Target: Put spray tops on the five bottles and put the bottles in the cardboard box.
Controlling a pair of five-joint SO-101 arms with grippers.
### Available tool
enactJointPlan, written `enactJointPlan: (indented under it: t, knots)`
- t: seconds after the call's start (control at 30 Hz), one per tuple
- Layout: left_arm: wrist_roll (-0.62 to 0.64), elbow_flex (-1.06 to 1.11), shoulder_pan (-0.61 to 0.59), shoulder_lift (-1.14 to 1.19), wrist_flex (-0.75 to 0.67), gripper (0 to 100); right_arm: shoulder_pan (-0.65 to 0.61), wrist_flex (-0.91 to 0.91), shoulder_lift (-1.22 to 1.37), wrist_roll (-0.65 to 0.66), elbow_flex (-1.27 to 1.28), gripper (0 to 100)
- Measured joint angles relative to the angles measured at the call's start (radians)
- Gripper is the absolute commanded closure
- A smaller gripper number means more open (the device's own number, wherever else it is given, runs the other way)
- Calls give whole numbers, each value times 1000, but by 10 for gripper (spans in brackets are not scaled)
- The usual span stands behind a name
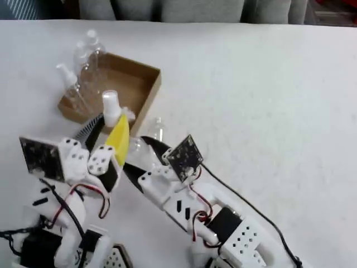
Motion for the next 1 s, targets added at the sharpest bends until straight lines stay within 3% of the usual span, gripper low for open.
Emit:
enactJointPlan:
  t: [0.13, 0.53, 0.8, 1.0]
  knots:
    - [0, 86, 0, -41, 0, 777, 3, 0, 0, -2, 0, 981]
    - [38, 169, -14, -64, -55, 777, 5, 0, -2, -2, 0, 981]
    - [38, 98, -175, -258, 58, 782, 3, 0, -2, -2, 0, 981]
    - [11, 107, -322, -262, 115, 784, 100, -49, -2, -3, 0, 981]
